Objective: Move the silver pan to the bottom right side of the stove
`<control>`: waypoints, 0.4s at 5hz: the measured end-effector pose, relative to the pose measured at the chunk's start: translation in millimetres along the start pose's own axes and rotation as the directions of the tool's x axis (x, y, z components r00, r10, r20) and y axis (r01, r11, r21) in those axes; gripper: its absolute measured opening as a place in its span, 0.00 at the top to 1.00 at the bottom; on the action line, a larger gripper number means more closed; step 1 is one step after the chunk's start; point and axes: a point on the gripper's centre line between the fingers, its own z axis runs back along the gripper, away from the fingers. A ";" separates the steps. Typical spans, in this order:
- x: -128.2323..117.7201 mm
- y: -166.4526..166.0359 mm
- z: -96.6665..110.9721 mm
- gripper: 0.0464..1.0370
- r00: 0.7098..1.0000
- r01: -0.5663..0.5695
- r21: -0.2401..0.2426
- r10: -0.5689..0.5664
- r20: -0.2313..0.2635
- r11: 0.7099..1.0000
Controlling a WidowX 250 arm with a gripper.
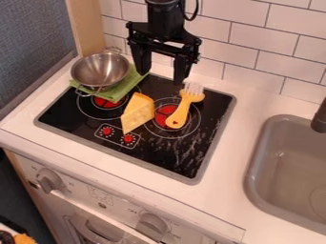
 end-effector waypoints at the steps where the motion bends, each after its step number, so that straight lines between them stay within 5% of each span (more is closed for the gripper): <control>1: -2.1 -1.1 -9.3 0.04 1.000 0.001 -0.006 -0.001 -0.029 1.000; 2: 0.2 15.1 -11.1 0.04 0.999 -0.052 -0.036 0.052 -0.012 0.998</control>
